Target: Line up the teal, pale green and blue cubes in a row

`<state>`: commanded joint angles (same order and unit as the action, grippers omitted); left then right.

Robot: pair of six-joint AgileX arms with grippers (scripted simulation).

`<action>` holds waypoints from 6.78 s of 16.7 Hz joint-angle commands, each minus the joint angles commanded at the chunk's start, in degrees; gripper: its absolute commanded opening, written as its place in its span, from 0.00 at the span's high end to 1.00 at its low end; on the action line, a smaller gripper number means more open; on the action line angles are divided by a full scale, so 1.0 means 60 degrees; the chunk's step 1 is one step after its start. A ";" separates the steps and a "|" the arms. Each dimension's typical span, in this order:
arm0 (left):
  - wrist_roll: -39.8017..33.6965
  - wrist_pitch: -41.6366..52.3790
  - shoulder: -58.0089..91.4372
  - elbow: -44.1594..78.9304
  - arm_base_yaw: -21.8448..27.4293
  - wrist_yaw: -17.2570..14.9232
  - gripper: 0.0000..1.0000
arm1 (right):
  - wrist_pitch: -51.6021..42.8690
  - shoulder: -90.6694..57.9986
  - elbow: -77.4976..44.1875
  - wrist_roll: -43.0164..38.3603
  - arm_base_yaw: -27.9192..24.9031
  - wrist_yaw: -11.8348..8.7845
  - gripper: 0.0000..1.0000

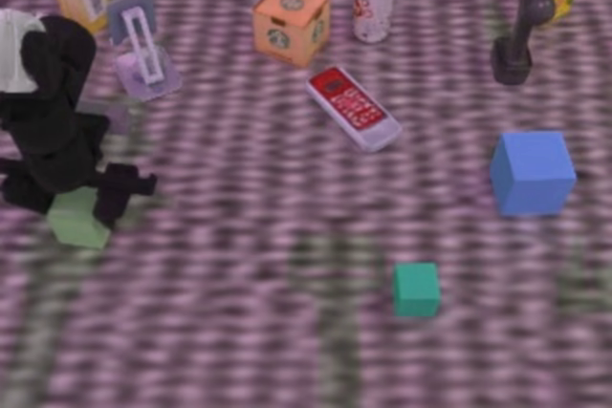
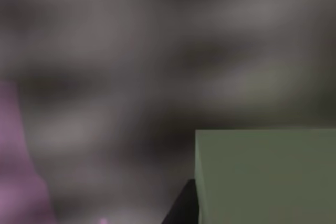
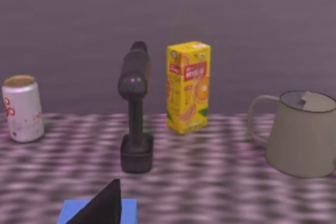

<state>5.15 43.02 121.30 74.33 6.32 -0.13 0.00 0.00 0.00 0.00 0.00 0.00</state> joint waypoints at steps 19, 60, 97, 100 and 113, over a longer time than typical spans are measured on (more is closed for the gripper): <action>-0.0025 0.2392 -0.1230 0.1356 -0.0153 -0.0011 1.00 | 0.0000 0.0000 0.0000 0.0000 0.0000 0.0000 0.00; -0.8813 0.1709 0.0803 0.2662 0.7057 0.0161 1.00 | 0.0000 0.0000 0.0000 0.0000 0.0000 0.0000 0.00; -0.8848 0.3918 -0.0005 0.4104 0.6894 0.0174 0.00 | -0.0065 -0.0088 -0.0092 -0.0011 -0.0017 -0.0005 0.00; -0.8666 0.3369 -0.0896 0.3282 0.6395 0.0217 0.00 | -0.0658 -0.0948 -0.0960 -0.0108 -0.0147 -0.0024 0.00; -0.4993 -0.2461 -1.1664 -0.5758 0.1863 0.0179 0.00 | -0.7256 -1.3057 -1.0721 -0.1056 -0.1225 0.0023 0.00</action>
<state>-24.81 28.26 51.32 39.78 17.49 0.94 -43.54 -78.34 -64.33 -6.34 -7.35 0.14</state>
